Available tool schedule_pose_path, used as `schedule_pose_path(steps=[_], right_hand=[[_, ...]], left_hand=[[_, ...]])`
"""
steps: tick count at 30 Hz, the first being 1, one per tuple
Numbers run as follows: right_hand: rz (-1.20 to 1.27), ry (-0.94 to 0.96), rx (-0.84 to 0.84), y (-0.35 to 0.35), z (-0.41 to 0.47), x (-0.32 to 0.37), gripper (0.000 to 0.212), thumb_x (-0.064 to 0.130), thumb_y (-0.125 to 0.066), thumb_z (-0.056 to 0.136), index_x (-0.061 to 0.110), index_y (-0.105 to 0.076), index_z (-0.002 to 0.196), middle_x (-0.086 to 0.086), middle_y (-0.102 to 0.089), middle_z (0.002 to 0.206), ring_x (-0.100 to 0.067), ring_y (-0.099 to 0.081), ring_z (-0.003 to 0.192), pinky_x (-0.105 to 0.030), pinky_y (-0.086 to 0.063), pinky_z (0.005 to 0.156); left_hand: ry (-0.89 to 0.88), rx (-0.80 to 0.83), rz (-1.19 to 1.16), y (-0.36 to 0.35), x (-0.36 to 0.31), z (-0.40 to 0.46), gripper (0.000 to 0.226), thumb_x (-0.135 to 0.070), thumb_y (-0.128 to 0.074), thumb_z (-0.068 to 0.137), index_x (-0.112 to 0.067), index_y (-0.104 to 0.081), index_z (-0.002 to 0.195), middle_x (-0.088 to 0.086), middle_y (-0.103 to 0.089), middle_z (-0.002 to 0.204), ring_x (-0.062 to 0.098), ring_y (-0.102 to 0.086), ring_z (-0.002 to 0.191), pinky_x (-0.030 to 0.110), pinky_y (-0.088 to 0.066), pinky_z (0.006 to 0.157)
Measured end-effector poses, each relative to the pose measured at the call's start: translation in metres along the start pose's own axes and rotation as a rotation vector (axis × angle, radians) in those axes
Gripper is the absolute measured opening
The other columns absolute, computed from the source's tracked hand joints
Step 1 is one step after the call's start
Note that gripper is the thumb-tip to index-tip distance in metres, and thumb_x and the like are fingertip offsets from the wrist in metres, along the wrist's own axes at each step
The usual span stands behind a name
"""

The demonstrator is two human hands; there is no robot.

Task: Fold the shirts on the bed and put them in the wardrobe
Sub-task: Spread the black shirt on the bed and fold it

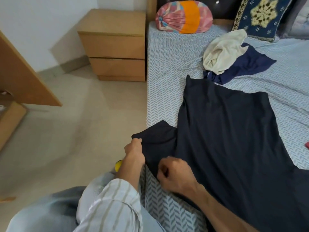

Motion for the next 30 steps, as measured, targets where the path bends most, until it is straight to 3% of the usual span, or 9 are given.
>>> schedule_pose_path(steps=[4,7,10,14,17,19,23,26,30], right_hand=[[0.006,-0.110,-0.181,0.031,0.075,-0.017,0.018,0.037,-0.058,0.088,0.024,-0.064,0.098,0.005,-0.066,0.096,-0.018,-0.064,0.087,-0.033,-0.053,0.077],[-0.056,-0.294,-0.067,0.047,0.133,-0.035,0.029,0.038,-0.062,0.091,0.017,-0.059,0.111,0.001,-0.059,0.108,-0.021,-0.060,0.094,-0.035,-0.051,0.075],[-0.115,-0.446,0.096,0.048,0.171,-0.048,0.024,0.036,-0.067,0.086,0.016,-0.057,0.097,0.001,-0.059,0.101,-0.019,-0.059,0.085,-0.033,-0.049,0.063],[-0.001,-0.303,0.114,0.050,0.199,-0.039,0.015,0.017,-0.056,0.091,0.017,-0.067,0.081,0.005,-0.071,0.091,-0.014,-0.065,0.084,-0.034,-0.059,0.078],[0.131,-0.238,0.051,0.046,0.199,-0.034,0.020,0.011,-0.054,0.094,0.022,-0.069,0.087,0.014,-0.068,0.093,-0.007,-0.063,0.091,-0.027,-0.054,0.086],[0.133,-0.232,0.045,0.035,0.195,-0.037,0.023,0.008,-0.052,0.094,0.023,-0.068,0.088,0.014,-0.068,0.094,-0.007,-0.063,0.093,-0.027,-0.054,0.086],[0.125,-0.181,-0.012,0.025,0.193,-0.040,0.023,0.004,-0.052,0.092,0.020,-0.069,0.089,0.012,-0.069,0.093,-0.007,-0.063,0.092,-0.028,-0.054,0.086],[0.177,-0.156,-0.051,0.032,0.193,-0.049,0.020,0.005,-0.054,0.092,0.017,-0.069,0.096,0.010,-0.070,0.094,-0.007,-0.063,0.090,-0.024,-0.052,0.083],[0.155,-0.171,-0.224,0.050,0.192,-0.078,0.016,0.009,-0.059,0.092,0.017,-0.069,0.102,0.006,-0.068,0.098,-0.006,-0.060,0.085,-0.023,-0.052,0.077]], left_hand=[[0.032,0.041,-0.040,0.002,-0.003,-0.004,0.034,-0.007,-0.076,0.069,-0.003,-0.064,0.101,0.019,-0.070,0.099,0.039,-0.069,0.089,0.055,-0.058,0.082],[0.039,0.068,-0.073,0.003,-0.004,0.001,0.030,-0.004,-0.078,0.070,-0.003,-0.066,0.098,0.020,-0.072,0.098,0.038,-0.070,0.088,0.052,-0.058,0.084],[0.032,0.053,-0.139,0.004,-0.007,0.008,0.023,-0.003,-0.076,0.074,-0.002,-0.066,0.095,0.019,-0.071,0.094,0.036,-0.069,0.087,0.050,-0.058,0.085],[-0.024,-0.032,-0.167,0.009,-0.011,0.014,0.010,0.002,-0.072,0.081,-0.001,-0.067,0.088,0.019,-0.070,0.098,0.032,-0.067,0.089,0.040,-0.057,0.083],[-0.131,-0.097,-0.099,0.015,-0.015,0.019,0.019,0.001,-0.069,0.085,0.003,-0.067,0.104,0.015,-0.069,0.102,0.029,-0.066,0.092,0.026,-0.055,0.068],[-0.150,-0.123,-0.019,0.017,-0.016,0.017,0.005,-0.001,-0.062,0.092,-0.001,-0.065,0.096,0.012,-0.063,0.095,0.026,-0.062,0.091,0.019,-0.049,0.056],[-0.153,-0.133,0.098,0.013,-0.008,0.017,0.010,0.005,-0.064,0.086,-0.004,-0.065,0.087,0.017,-0.067,0.101,0.032,-0.066,0.095,0.035,-0.056,0.084],[-0.210,-0.099,0.422,-0.004,-0.002,0.008,0.031,-0.009,-0.070,0.078,-0.012,-0.062,0.108,0.014,-0.063,0.118,0.034,-0.061,0.104,0.046,-0.054,0.093],[-0.633,-0.185,1.010,-0.037,-0.010,-0.015,0.058,-0.012,-0.061,0.082,-0.022,-0.044,0.136,0.009,-0.032,0.148,0.031,-0.030,0.138,0.048,-0.029,0.110]])
Point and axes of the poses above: each hand's wrist, its own z-axis towards the middle knuckle, its own y-axis out of the back of the hand, x = y × z, the point moved 3 cm from there along z, towards the middle knuckle
